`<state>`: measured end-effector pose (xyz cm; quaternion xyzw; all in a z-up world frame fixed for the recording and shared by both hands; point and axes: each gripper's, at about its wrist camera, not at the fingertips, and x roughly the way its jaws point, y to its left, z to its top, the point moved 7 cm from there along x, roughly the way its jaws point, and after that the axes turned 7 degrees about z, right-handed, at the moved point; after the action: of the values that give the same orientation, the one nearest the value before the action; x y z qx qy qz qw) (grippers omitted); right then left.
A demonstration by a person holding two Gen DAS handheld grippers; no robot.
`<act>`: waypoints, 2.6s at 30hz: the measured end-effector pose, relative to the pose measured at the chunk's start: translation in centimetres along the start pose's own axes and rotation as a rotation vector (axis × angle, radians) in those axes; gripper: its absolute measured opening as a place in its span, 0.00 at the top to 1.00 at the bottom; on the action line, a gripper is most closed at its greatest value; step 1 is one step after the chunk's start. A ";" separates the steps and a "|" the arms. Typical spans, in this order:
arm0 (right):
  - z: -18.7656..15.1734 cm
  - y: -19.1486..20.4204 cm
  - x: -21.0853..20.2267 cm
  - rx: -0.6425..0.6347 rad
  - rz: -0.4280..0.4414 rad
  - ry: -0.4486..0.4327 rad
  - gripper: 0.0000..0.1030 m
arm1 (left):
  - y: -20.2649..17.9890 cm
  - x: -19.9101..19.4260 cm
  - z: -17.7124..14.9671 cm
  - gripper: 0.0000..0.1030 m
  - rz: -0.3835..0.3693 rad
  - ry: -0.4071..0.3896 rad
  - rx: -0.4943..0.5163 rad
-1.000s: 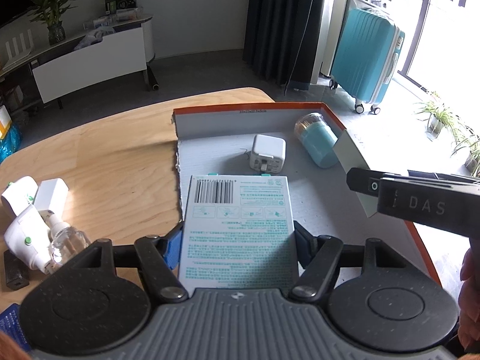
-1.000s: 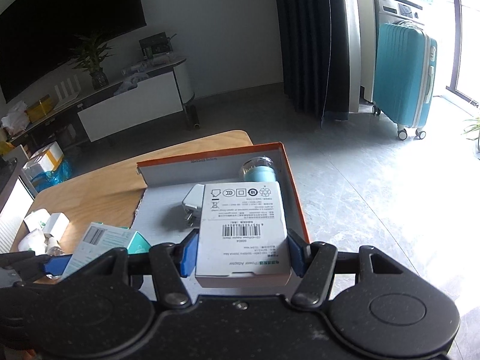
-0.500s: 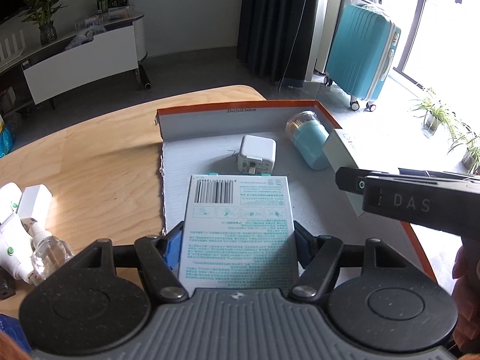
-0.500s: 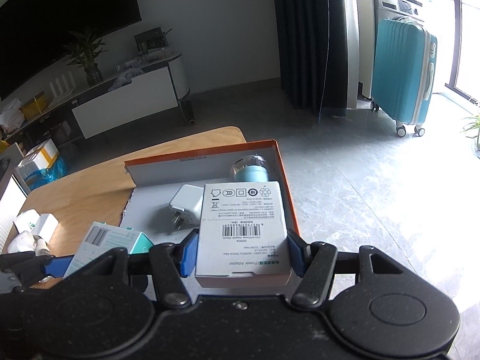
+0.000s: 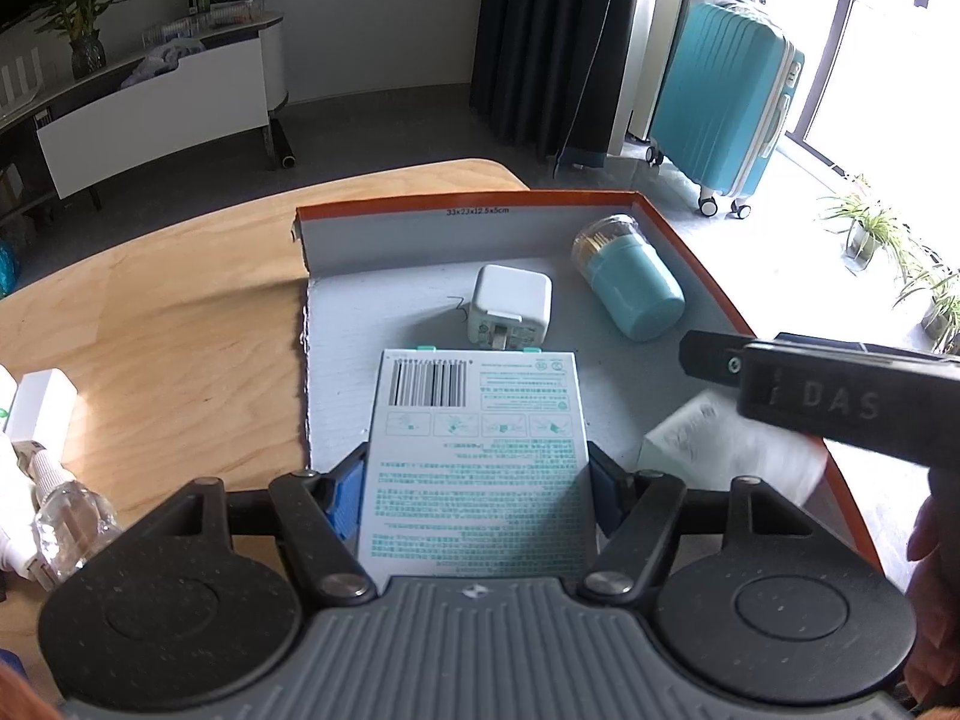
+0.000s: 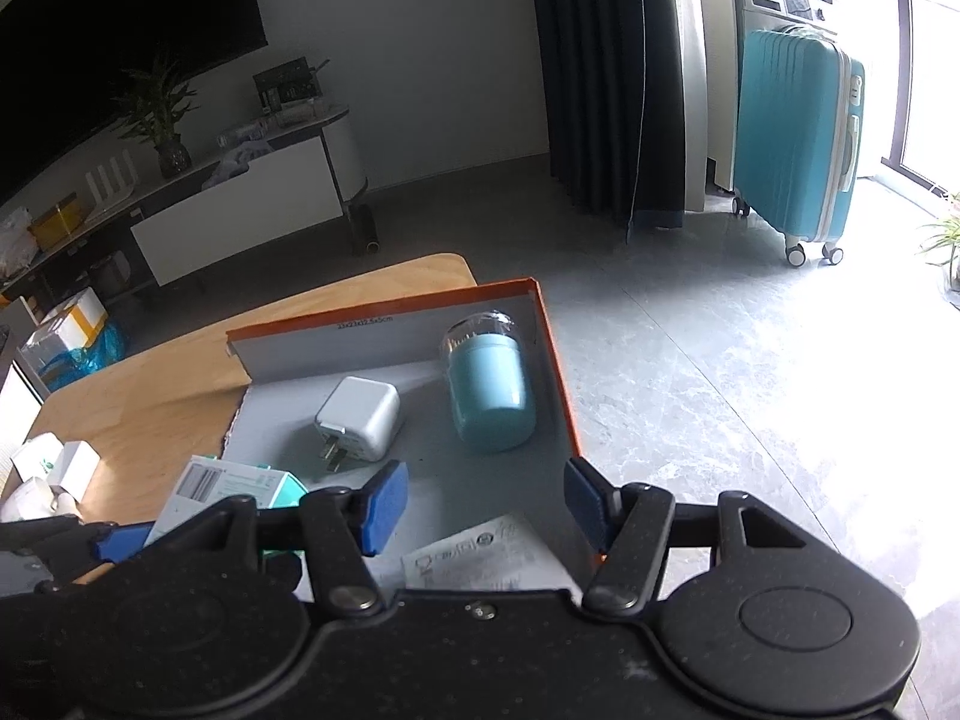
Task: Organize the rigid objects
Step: 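Open the right tool to release the adapter box while the left tool releases the teal box, then move the right tool to the blue mint tin and grasp it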
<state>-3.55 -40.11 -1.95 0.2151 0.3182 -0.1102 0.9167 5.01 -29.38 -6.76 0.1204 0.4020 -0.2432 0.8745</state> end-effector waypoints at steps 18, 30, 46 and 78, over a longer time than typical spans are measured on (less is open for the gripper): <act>0.7 -0.7 -3.6 0.021 -0.032 -0.096 0.28 | -1.0 -0.6 1.3 0.11 -0.030 -0.009 -0.004; -0.5 0.7 -5.2 0.011 -0.025 -0.086 0.26 | 2.1 -3.7 0.9 0.03 0.058 -0.027 -0.019; -2.6 6.4 -5.0 -0.062 0.060 -0.036 0.25 | 7.7 -6.6 -1.0 0.03 0.156 -0.056 -0.083; -6.8 21.3 -2.1 -0.277 0.264 0.090 0.25 | 21.5 -10.9 -5.8 0.03 0.315 -0.065 -0.284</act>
<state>-1.58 -17.97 1.47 0.1315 0.3399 0.0653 0.9289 6.35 -5.09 -1.89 0.0495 0.3801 -0.0482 0.9224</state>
